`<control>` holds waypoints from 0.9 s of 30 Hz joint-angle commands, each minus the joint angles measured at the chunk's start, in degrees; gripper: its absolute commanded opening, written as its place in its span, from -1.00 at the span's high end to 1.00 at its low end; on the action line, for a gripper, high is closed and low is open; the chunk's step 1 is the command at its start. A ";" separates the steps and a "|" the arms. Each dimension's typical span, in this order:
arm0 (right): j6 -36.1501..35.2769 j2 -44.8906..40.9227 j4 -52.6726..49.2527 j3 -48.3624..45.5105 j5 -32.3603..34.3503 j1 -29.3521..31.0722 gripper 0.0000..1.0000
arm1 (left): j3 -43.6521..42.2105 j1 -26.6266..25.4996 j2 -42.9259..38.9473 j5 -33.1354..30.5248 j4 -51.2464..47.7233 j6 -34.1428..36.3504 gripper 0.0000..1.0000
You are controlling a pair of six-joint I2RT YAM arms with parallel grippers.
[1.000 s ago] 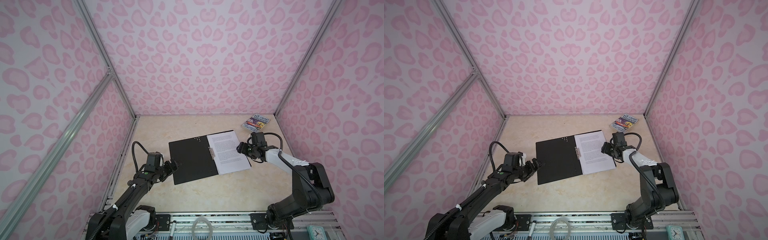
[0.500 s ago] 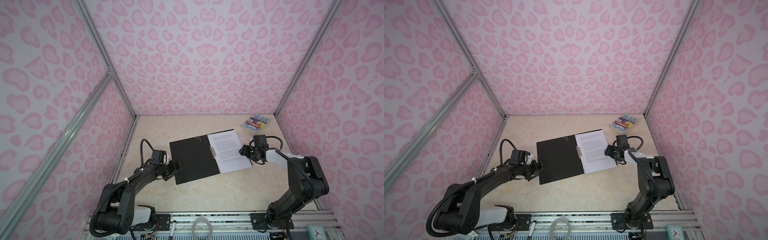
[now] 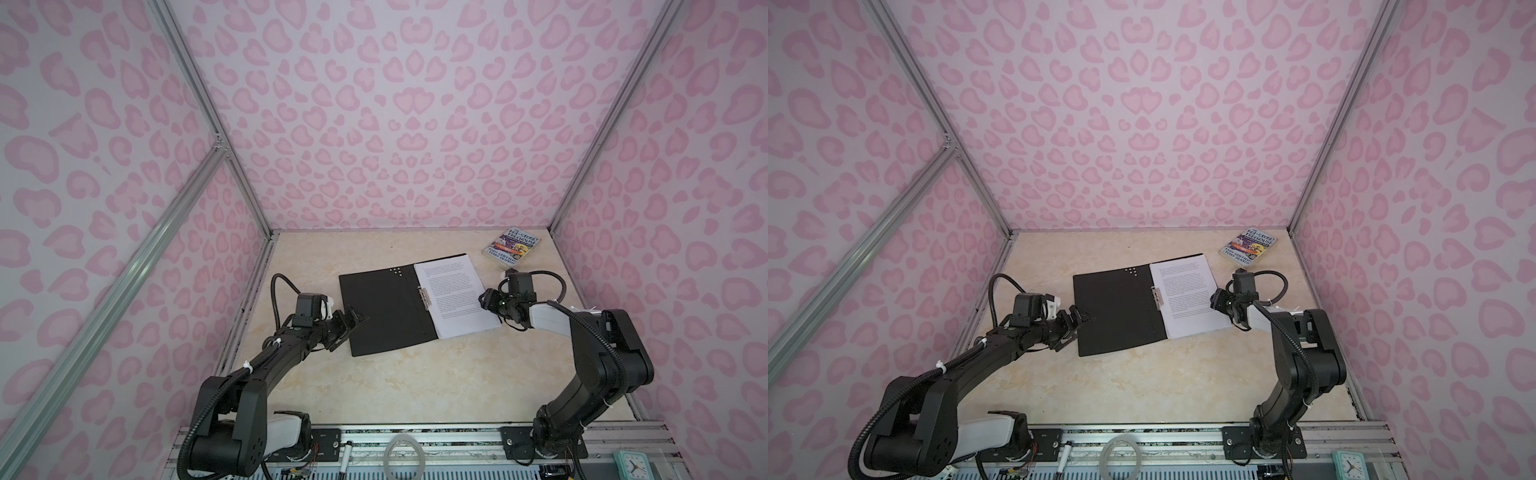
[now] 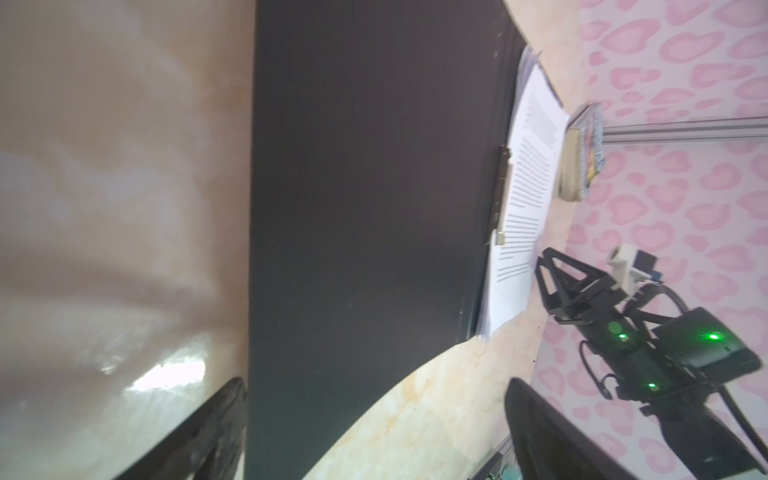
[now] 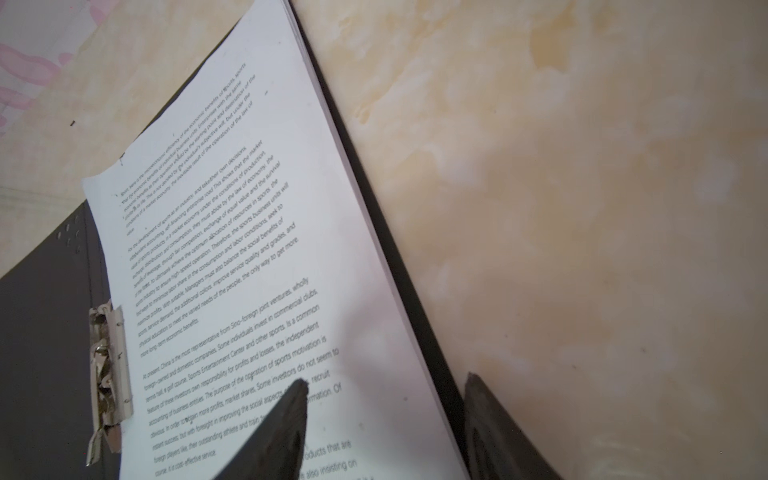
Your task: Put the files into the folder
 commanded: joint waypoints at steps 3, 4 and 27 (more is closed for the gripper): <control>2.21 0.57 -8.96 -0.94 -13.01 1.05 -0.15 | 2.24 -0.67 -4.54 14.31 6.94 -3.59 -0.94; 2.28 0.53 -8.94 -0.79 -13.32 1.05 -0.14 | 2.49 -0.72 -5.23 14.89 7.39 -4.11 -0.94; -0.64 12.33 -24.13 31.64 1.28 25.57 0.08 | -7.10 -3.81 -10.66 -7.16 -2.05 -8.82 -0.94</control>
